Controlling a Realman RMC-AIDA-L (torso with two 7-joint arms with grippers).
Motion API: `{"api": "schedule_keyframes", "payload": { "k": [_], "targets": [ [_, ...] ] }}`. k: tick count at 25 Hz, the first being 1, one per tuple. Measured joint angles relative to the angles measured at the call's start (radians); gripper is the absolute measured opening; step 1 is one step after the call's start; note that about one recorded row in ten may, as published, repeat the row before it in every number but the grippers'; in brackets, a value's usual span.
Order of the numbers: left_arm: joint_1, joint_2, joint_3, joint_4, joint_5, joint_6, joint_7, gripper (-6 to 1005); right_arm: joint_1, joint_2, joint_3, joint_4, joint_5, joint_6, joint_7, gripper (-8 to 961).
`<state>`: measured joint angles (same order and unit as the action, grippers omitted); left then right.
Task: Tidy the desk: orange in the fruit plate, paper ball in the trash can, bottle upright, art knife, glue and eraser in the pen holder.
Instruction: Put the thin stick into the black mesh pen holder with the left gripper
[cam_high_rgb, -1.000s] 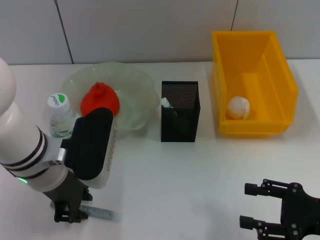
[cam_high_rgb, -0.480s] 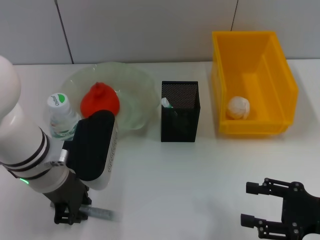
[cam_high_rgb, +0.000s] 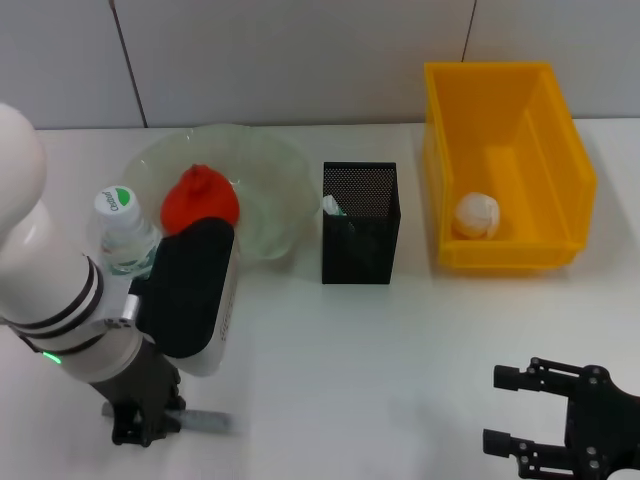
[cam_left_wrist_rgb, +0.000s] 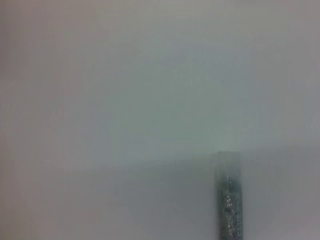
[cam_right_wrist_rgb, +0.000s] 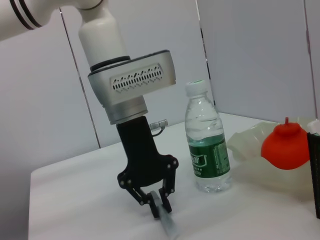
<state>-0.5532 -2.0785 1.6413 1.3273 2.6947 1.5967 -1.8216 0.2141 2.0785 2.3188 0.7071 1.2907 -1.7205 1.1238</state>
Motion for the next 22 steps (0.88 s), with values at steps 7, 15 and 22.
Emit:
{"api": "schedule_keyframes", "payload": {
  "k": [7,15,22],
  "targets": [
    [0.009,0.003,-0.040,0.080,-0.095,0.057,0.004,164,-0.004,-0.001,0.005,0.000,0.004,0.002,0.003,739],
    [0.065,0.008,-0.200,0.229,-0.505,0.101,0.074,151,-0.004,-0.002,0.038,-0.003,0.002,0.005,0.004,739],
    [0.141,0.004,-0.141,0.204,-0.811,-0.193,0.201,148,-0.007,-0.003,0.064,-0.016,0.001,0.007,-0.001,739]
  ]
}}
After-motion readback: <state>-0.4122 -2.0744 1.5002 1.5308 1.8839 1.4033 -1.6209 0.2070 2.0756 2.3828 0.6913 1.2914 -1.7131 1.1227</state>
